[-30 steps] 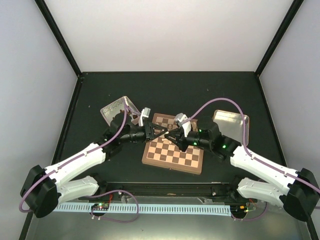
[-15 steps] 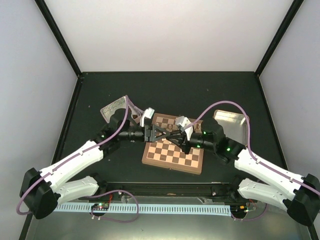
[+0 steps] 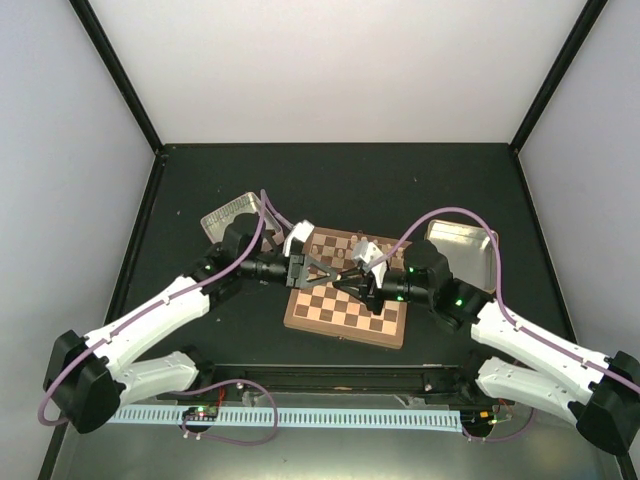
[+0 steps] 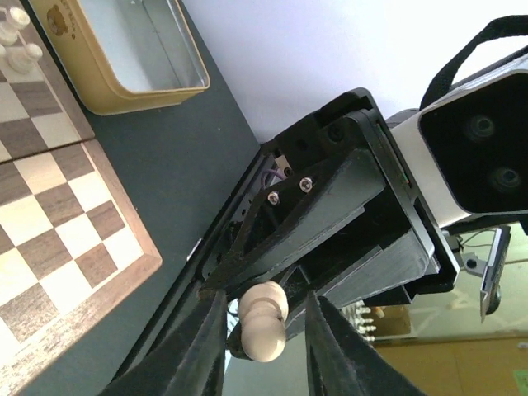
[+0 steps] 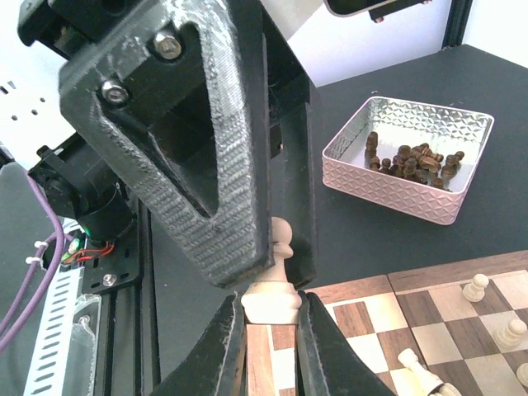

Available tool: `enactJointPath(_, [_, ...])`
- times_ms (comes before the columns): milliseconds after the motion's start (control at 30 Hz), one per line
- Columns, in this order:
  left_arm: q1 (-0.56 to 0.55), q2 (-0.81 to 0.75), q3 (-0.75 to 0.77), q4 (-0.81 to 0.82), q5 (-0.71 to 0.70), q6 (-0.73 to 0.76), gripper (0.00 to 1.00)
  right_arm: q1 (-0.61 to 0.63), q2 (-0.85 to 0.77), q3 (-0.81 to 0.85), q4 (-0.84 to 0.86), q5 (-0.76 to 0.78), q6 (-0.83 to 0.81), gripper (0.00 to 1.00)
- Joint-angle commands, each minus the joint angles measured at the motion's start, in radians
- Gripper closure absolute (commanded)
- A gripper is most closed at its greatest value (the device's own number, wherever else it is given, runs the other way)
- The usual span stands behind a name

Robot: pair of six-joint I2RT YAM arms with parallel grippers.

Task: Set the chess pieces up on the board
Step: Place the chess piece on the chessboard.

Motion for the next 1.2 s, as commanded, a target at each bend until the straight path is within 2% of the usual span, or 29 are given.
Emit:
enactJointPath(0, [0.009, 0.011, 0.04, -0.008, 0.056, 0.019, 0.77, 0.004, -0.007, -0.008, 0.018, -0.026, -0.027, 0.98])
enactJointPath(133, [0.01, 0.01, 0.04, -0.005, 0.055, 0.026, 0.93, 0.005, -0.006, -0.01, 0.018, -0.032, -0.033, 0.98])
enactJointPath(200, [0.01, 0.014, 0.042, -0.007, 0.049, 0.041, 0.98, 0.004, -0.003, -0.01, 0.017, -0.032, -0.029, 0.96])
enactJointPath(233, [0.012, 0.015, 0.043, -0.011, 0.041, 0.049, 0.98, 0.004, 0.0, -0.009, 0.011, -0.03, -0.024, 0.91])
enactJointPath(367, [0.022, 0.014, 0.059, -0.082, -0.052, 0.106, 0.98, 0.004, 0.029, 0.012, -0.044, 0.016, 0.04, 0.56])
enactJointPath(467, [0.024, 0.001, 0.079, -0.157, -0.199, 0.164, 0.98, 0.005, 0.01, 0.004, -0.068, 0.093, 0.109, 0.44])
enactJointPath(500, [0.023, -0.002, 0.082, -0.174, -0.259, 0.181, 0.98, 0.004, -0.009, -0.005, -0.074, 0.16, 0.136, 0.42])
enactJointPath(633, [0.003, 0.007, 0.101, -0.233, -0.481, 0.237, 0.98, 0.003, -0.126, -0.013, -0.134, 0.475, 0.308, 0.38])
enactJointPath(733, [-0.051, 0.058, 0.125, -0.243, -0.597, 0.273, 0.98, 0.003, -0.178, 0.036, -0.277, 0.747, 0.45, 0.37])
enactJointPath(800, [-0.092, 0.112, 0.156, -0.249, -0.667, 0.289, 0.98, 0.001, -0.198, 0.071, -0.394, 0.871, 0.524, 0.37])
enactJointPath(1033, [-0.249, 0.366, 0.357, -0.334, -0.884, 0.327, 0.98, 0.002, -0.288, 0.145, -0.69, 1.189, 0.762, 0.37])
enactJointPath(1167, [-0.289, 0.537, 0.516, -0.441, -0.969, 0.29, 0.98, 0.001, -0.383, 0.111, -0.678, 1.244, 0.779, 0.38])
